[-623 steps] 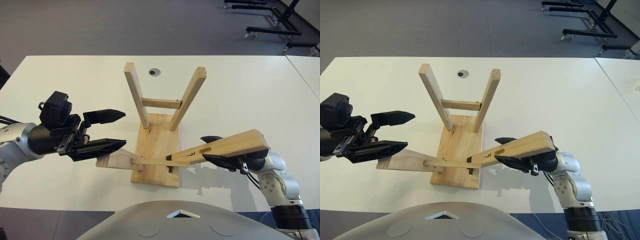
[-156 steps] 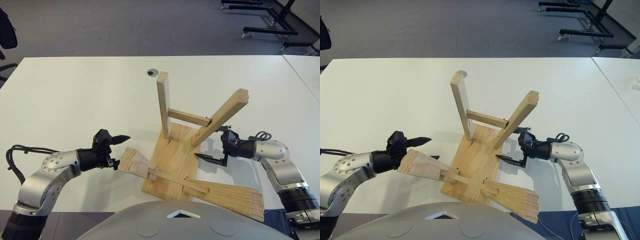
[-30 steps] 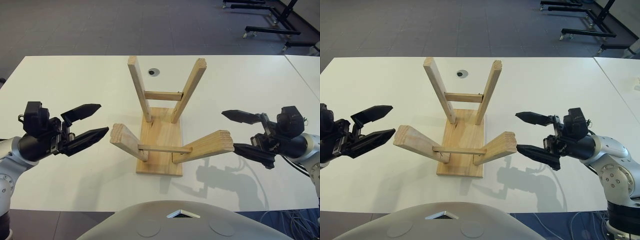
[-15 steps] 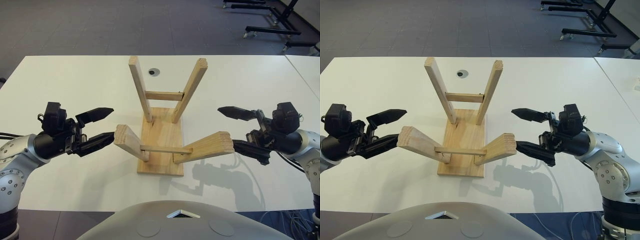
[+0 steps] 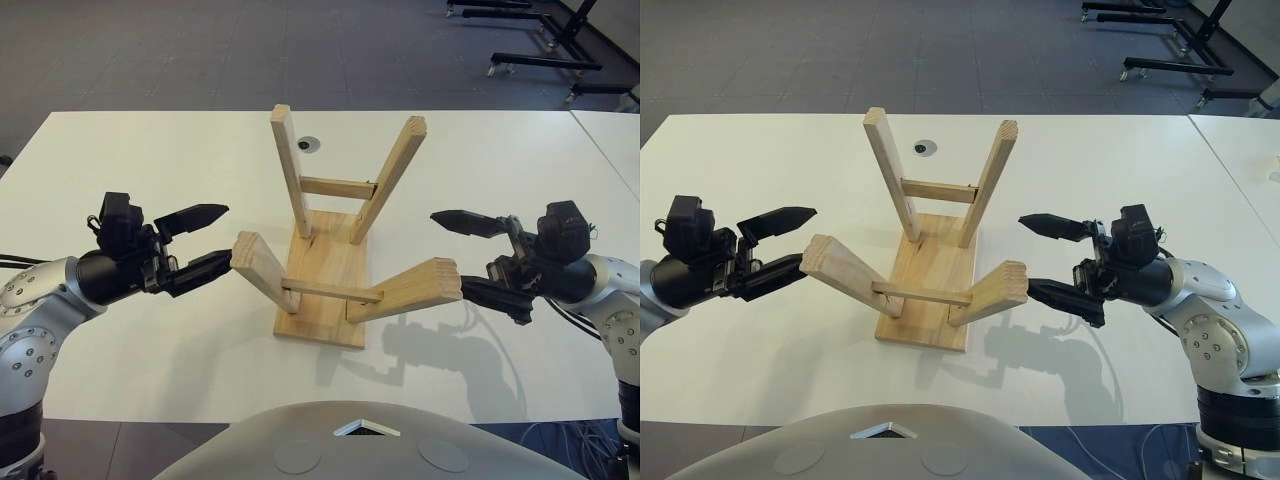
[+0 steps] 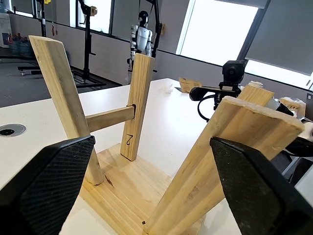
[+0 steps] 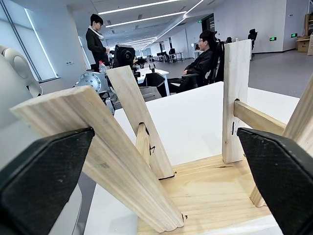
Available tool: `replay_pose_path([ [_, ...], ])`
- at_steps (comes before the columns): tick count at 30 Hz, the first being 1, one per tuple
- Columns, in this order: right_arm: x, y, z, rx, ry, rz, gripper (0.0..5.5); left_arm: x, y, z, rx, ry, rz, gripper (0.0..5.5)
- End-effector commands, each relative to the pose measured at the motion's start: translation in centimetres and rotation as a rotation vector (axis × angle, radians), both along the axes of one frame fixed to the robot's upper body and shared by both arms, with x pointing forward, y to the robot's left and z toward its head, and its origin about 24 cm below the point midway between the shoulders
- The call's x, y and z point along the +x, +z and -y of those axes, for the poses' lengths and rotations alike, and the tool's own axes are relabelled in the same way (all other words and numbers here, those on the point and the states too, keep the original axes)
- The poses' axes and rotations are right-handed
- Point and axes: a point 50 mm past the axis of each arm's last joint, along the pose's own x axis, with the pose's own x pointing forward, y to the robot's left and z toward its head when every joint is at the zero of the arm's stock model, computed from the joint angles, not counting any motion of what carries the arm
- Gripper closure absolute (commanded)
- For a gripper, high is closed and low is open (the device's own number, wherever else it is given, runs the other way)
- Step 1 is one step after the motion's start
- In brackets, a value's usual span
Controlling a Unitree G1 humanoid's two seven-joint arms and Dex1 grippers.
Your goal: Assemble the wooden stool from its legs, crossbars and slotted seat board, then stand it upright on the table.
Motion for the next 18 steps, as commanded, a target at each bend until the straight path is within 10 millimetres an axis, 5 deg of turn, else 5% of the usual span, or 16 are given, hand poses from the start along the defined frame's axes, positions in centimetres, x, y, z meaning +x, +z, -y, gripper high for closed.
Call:
replay_pose_path([
  [1, 0.5, 0.0, -2.8, -0.028, 0.091, 0.032, 0.13, -1.6, -0.7, 5.1, -0.021, -0.313, -0.066, 1.15],
  [10, -0.3, -0.7, -3.6, -0.017, 0.108, -0.013, 0.13, -2.1, -1.5, 7.2, -0.045, -0.334, -0.103, 1.15],
  [18, 0.0, -0.9, -2.3, -0.081, 0.055, -0.024, 0.13, -3.4, -2.1, 7.9, -0.072, -0.273, -0.137, 1.15],
])
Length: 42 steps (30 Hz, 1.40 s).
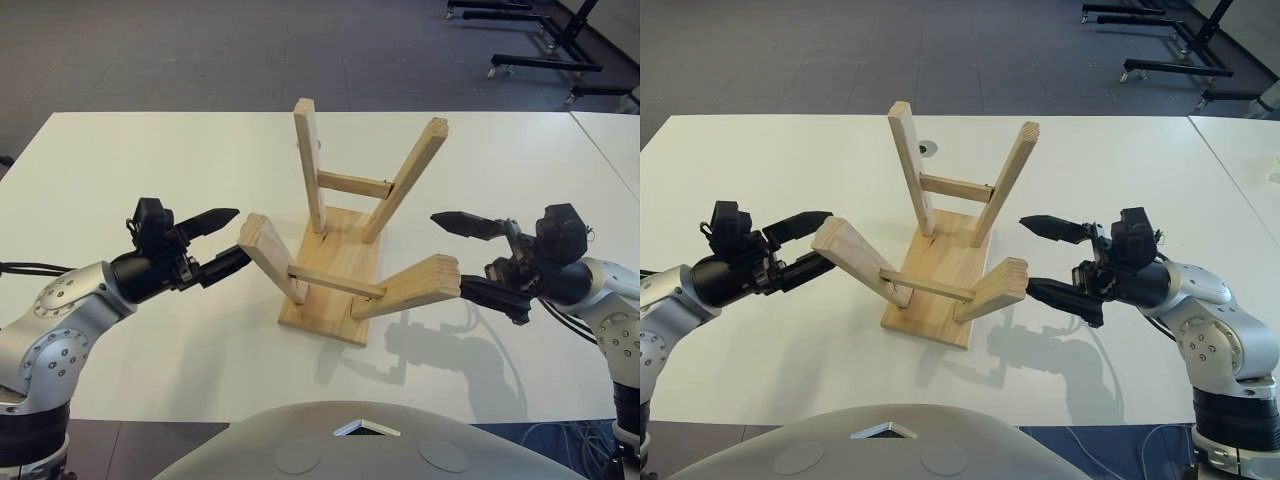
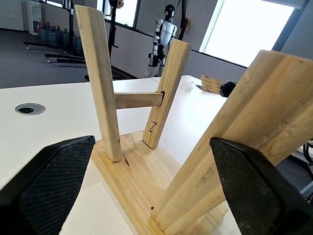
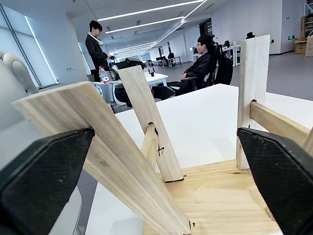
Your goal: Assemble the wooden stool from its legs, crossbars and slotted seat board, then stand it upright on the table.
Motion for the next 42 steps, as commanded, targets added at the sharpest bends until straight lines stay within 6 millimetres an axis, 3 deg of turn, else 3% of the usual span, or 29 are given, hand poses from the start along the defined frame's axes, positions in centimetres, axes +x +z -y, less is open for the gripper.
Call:
replay_pose_path([
  [1, 0.1, -0.3, -1.9, -0.117, 0.033, -0.006, 0.13, -3.9, -0.1, 6.0, -0.089, -0.379, -0.062, 1.15],
  [7, -0.4, -1.9, 0.7, -0.264, -0.11, -0.046, 0.13, -3.5, 0.0, 3.1, -0.044, -0.232, -0.026, 1.15],
  [14, 0.4, -2.3, 0.9, -0.273, -0.176, -0.003, 0.13, -1.5, 0.7, 0.8, 0.006, -0.123, 0.055, 1.15],
  [18, 1.0, -2.0, 2.1, -0.248, -0.233, 0.021, 0.13, -0.7, 2.0, -1.1, 0.015, -0.041, 0.122, 1.15],
  [24, 3.2, -0.3, 3.8, -0.25, -0.383, 0.124, 0.13, 0.3, 3.2, -2.1, 0.011, 0.008, 0.203, 1.15],
  [27, 4.7, 3.6, 2.1, -0.027, -0.411, 0.227, 0.13, 1.4, 5.5, -1.1, -0.12, -0.005, 0.306, 1.15],
  [33, 2.9, 9.8, -2.4, 0.282, -0.166, 0.338, 0.13, 0.4, 9.5, 2.1, -0.358, -0.219, 0.383, 1.15],
  [37, 1.0, 11.4, -3.4, 0.341, -0.028, 0.309, 0.13, -1.6, 10.9, 3.4, -0.465, -0.34, 0.355, 1.15],
  [42, -0.2, 12.0, -4.0, 0.344, 0.059, 0.272, 0.13, -2.9, 10.6, 4.6, -0.469, -0.411, 0.265, 1.15],
])
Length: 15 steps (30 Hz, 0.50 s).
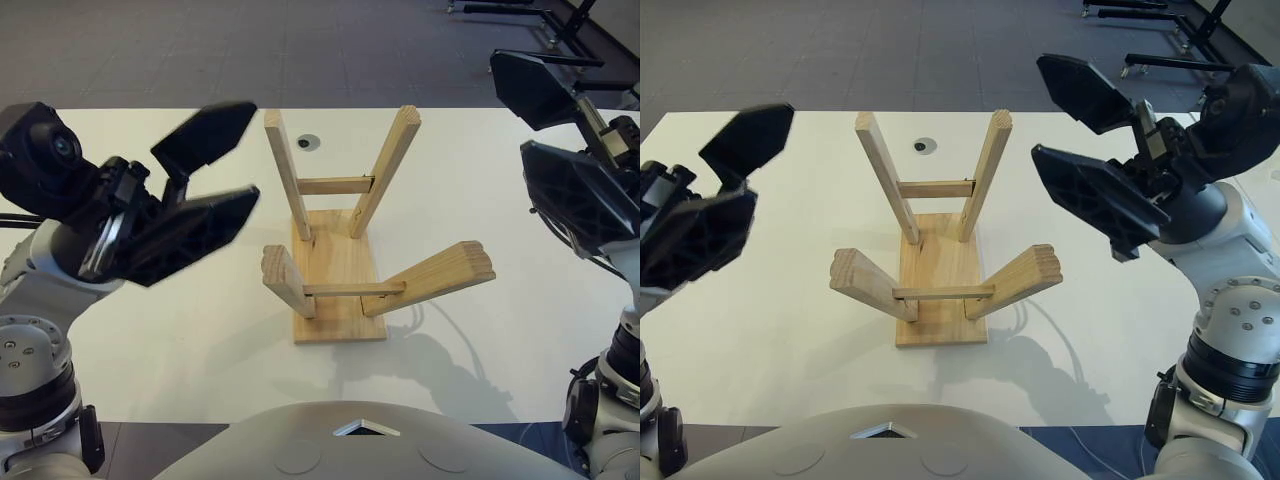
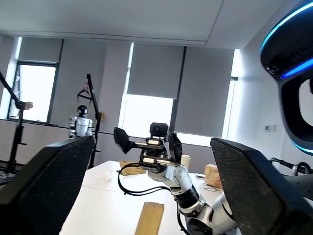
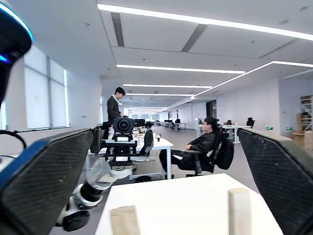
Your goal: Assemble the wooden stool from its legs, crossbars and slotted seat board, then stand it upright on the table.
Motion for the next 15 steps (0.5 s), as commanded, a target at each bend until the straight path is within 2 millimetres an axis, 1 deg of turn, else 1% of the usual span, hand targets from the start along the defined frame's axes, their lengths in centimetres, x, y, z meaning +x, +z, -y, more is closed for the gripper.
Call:
replay_pose_path([
  [1, -0.8, 0.6, -0.4, -0.023, 0.048, 0.0, 0.13, -0.7, -0.2, 0.6, 0.046, -0.035, -0.04, 1.15],
  [5, -1.0, 1.0, -0.6, -0.023, 0.066, 0.003, 0.13, -1.1, -0.1, 1.0, 0.057, -0.042, -0.049, 1.15],
  [7, -0.8, 0.7, -0.9, -0.015, 0.072, -0.026, 0.13, -1.2, -0.4, 1.4, 0.062, -0.057, -0.08, 1.15],
  [8, -0.9, -0.9, -1.4, -0.083, 0.1, -0.081, 0.13, -0.7, -1.2, 1.9, 0.049, -0.049, -0.159, 1.15],
  [9, -1.3, -3.7, -2.1, -0.213, 0.133, -0.159, 0.13, -0.5, -2.8, 2.7, 0.073, -0.062, -0.252, 1.15],
  [11, -2.3, -8.2, -2.6, -0.448, 0.182, -0.235, 0.13, -0.4, -5.7, 3.7, 0.127, -0.069, -0.406, 1.15],
  [12, -2.5, -9.3, -2.6, -0.503, 0.191, -0.248, 0.13, -0.2, -6.9, 3.9, 0.146, -0.06, -0.468, 1.15],
  [13, -2.5, -9.7, -2.7, -0.512, 0.189, -0.241, 0.13, 0.1, -8.3, 3.8, 0.173, -0.048, -0.53, 1.15],
  [15, -1.9, -9.6, -2.4, -0.497, 0.164, -0.201, 0.13, 0.1, -10.2, 3.7, 0.219, -0.035, -0.6, 1.15],
])
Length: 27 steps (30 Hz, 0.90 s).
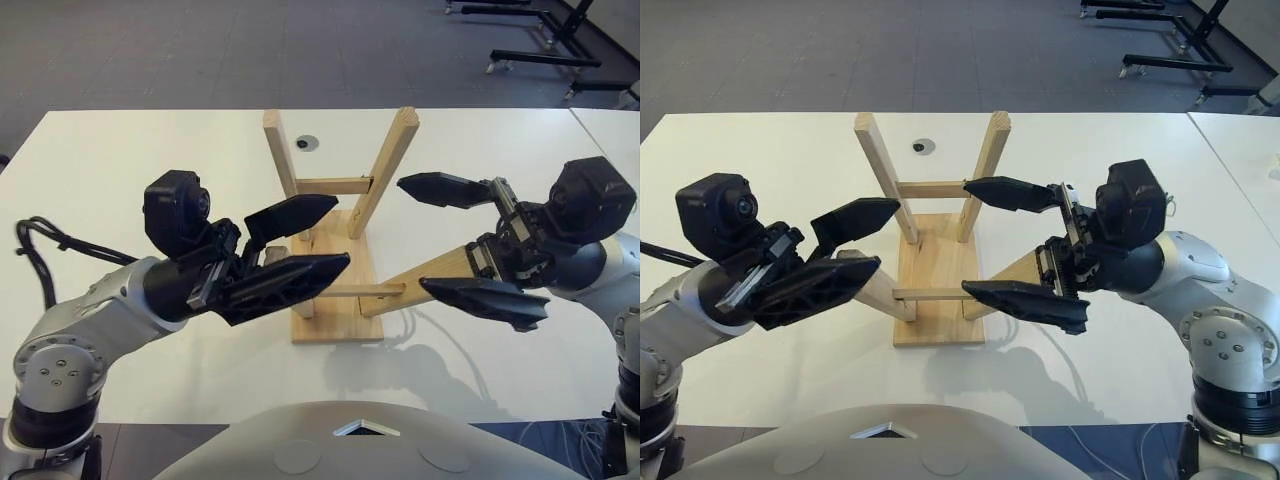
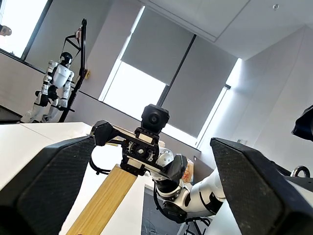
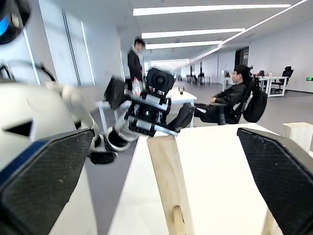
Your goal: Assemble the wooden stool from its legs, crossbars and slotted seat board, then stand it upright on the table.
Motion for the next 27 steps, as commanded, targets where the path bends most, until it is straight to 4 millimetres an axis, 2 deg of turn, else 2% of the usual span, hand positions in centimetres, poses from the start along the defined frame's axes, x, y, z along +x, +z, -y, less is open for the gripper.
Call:
replay_pose_path([
  [1, 0.1, -4.4, -0.1, -0.143, 0.005, -0.157, 0.13, 0.2, -6.0, 0.3, 0.209, 0.015, -0.252, 1.15],
  [8, 0.9, -1.7, -0.7, 0.042, -0.028, -0.049, 0.13, 0.4, -6.9, 0.1, 0.234, 0.034, -0.234, 1.15],
  [14, 1.8, 2.3, -0.5, 0.284, -0.073, -0.003, 0.13, 1.0, -5.4, -1.0, 0.202, 0.06, -0.143, 1.15],
  [17, 2.0, 4.4, 0.0, 0.409, -0.079, 0.012, 0.13, 1.4, -3.9, -2.1, 0.164, 0.084, -0.069, 1.15],
  [19, 2.1, 5.1, 0.2, 0.448, -0.088, 0.015, 0.13, 1.7, -2.4, -2.8, 0.111, 0.093, -0.003, 1.15],
  [27, 2.5, 4.8, 0.5, 0.487, -0.138, 0.021, 0.13, 2.1, 3.6, -4.6, -0.133, 0.093, 0.185, 1.15],
])
